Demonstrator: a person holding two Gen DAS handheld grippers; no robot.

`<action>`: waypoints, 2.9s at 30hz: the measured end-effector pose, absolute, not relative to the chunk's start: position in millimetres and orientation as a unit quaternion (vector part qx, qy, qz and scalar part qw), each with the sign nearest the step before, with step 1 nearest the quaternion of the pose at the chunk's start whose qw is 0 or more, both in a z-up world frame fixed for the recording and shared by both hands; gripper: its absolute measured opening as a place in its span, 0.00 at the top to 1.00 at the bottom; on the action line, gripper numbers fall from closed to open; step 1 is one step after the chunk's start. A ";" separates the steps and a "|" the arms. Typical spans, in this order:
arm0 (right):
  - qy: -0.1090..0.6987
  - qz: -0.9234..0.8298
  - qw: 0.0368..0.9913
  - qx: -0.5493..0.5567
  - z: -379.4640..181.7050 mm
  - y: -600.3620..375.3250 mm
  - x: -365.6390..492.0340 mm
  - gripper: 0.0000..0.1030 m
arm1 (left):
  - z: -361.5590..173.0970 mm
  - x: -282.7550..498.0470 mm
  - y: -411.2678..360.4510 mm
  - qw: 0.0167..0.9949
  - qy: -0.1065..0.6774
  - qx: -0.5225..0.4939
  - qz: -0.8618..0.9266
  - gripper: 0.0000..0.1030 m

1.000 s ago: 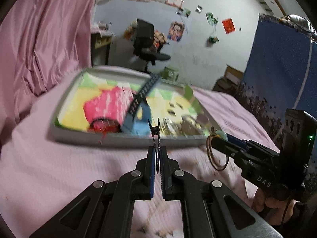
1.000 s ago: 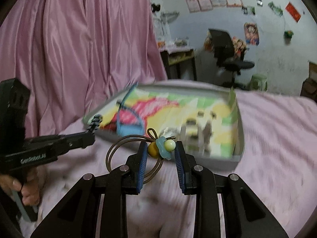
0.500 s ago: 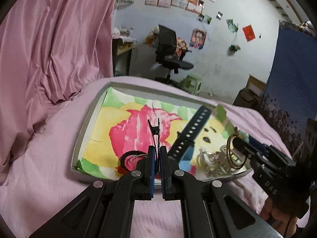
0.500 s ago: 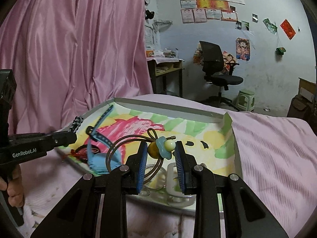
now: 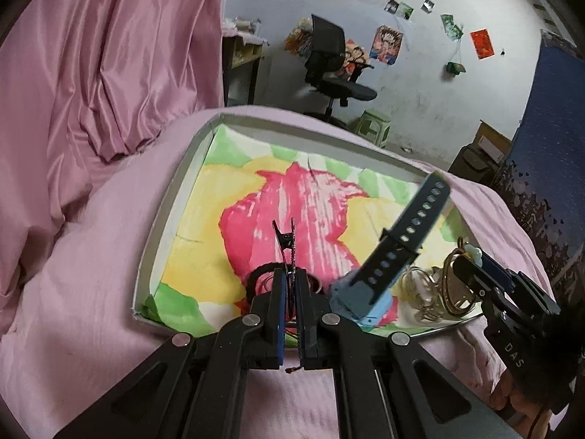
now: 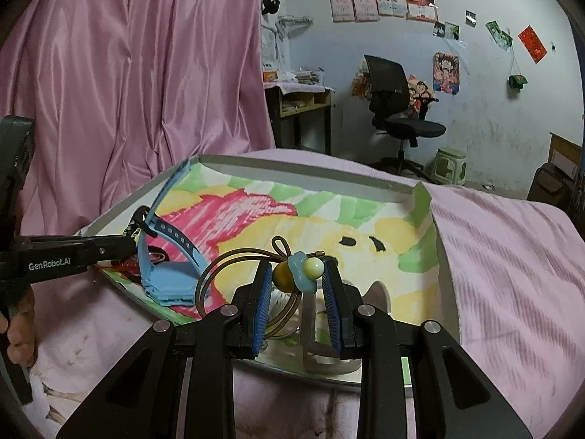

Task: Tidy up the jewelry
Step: 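Carry the keychain into the tray with the left tool while the right tool carries the key ring there, then open both tools in the tray and withdraw them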

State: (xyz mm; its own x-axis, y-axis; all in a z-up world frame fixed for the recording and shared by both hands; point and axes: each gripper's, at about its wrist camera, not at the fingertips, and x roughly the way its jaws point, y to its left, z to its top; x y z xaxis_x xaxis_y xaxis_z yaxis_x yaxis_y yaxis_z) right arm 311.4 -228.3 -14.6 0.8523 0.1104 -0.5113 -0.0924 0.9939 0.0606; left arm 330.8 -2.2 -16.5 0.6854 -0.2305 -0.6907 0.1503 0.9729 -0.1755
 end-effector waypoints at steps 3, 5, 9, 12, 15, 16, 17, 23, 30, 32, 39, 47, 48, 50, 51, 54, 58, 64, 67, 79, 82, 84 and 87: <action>0.274 0.053 0.960 0.019 -17.4 -229.0 313.3 0.76 | -20.6 335.8 -3.0 0.913 0.392 -0.053 -0.104 0.95; 0.279 0.053 0.959 0.020 -19.0 -229.5 314.4 0.76 | -21.4 337.1 -4.8 0.912 0.392 -0.053 -0.106 0.95; 0.286 0.053 0.956 0.022 -21.9 -229.5 318.8 0.76 | -23.1 339.6 -8.7 0.911 0.395 -0.046 -0.108 0.95; 0.289 0.051 0.956 0.021 -23.1 -228.4 320.3 0.76 | -23.8 340.0 -10.9 0.911 0.397 -0.040 -0.109 0.95; 0.290 0.050 0.956 0.021 -24.1 -228.4 320.6 0.76 | -23.8 339.7 -11.5 0.910 0.398 -0.036 -0.108 0.95; 0.290 0.049 0.955 0.021 -24.6 -228.5 321.0 0.76 | -23.8 339.6 -12.1 0.910 0.398 -0.034 -0.107 0.95; 0.291 0.048 0.955 0.021 -25.1 -229.0 321.4 0.76 | -23.9 339.6 -12.5 0.911 0.398 -0.032 -0.106 0.95; 0.298 0.043 0.953 0.028 -26.8 -231.5 324.2 0.65 | -23.9 339.7 -14.3 0.911 0.398 -0.025 -0.104 0.95; 0.290 0.042 0.956 0.030 -23.5 -232.4 318.6 0.53 | -18.5 332.1 -15.1 0.917 0.382 -0.021 -0.111 0.64; 0.283 0.041 0.958 0.033 -20.2 -233.9 314.6 0.49 | -14.4 327.7 -14.7 0.923 0.370 -0.019 -0.104 0.48; 0.262 0.034 0.963 0.049 -9.9 -241.9 296.9 0.29 | 0.5 310.5 -5.5 0.938 0.332 -0.029 -0.093 0.26; 0.227 0.039 0.971 0.061 2.9 -244.8 272.8 0.09 | 14.3 276.0 -0.3 0.960 0.268 -0.018 -0.075 0.05; 0.223 0.040 0.972 0.063 4.1 -245.3 269.5 0.07 | 15.9 270.9 0.2 0.963 0.260 -0.017 -0.074 0.03; 0.214 0.041 0.974 0.067 7.1 -246.5 263.2 0.03 | 18.5 262.8 0.7 0.966 0.248 -0.017 -0.073 0.02; 0.210 0.042 0.974 0.069 8.7 -247.1 260.1 0.02 | 19.5 258.9 1.3 0.967 0.242 -0.018 -0.073 0.01; 0.201 0.045 0.976 0.075 11.7 -248.2 250.3 0.02 | 22.7 247.1 2.1 0.971 0.225 -0.020 -0.075 0.01; 0.188 0.045 0.978 0.077 16.6 -249.0 233.6 0.02 | 27.5 229.2 -0.2 0.975 0.207 -0.015 -0.080 0.01; 0.178 0.044 0.980 0.078 20.6 -247.9 206.4 0.02 | 29.3 200.3 0.7 0.977 0.198 -0.010 -0.077 0.01; 0.175 0.044 0.980 0.079 22.2 -247.4 193.1 0.02 | 29.4 184.6 3.0 0.978 0.197 -0.006 -0.072 0.01; 0.163 0.045 0.982 0.086 18.8 -239.2 140.2 0.02 | 28.7 131.3 12.2 0.978 0.198 -0.002 -0.061 0.01; 0.160 0.046 0.982 0.087 17.0 -237.0 129.4 0.01 | 28.4 121.3 13.6 0.979 0.196 0.000 -0.057 0.01; 0.160 0.047 0.982 0.086 15.4 -235.2 121.7 0.02 | 26.4 113.3 14.9 0.980 0.195 0.003 -0.051 0.01; 0.161 0.048 0.982 0.084 13.1 -232.4 114.0 0.01 | 23.5 104.1 16.1 0.979 0.199 0.005 -0.046 0.01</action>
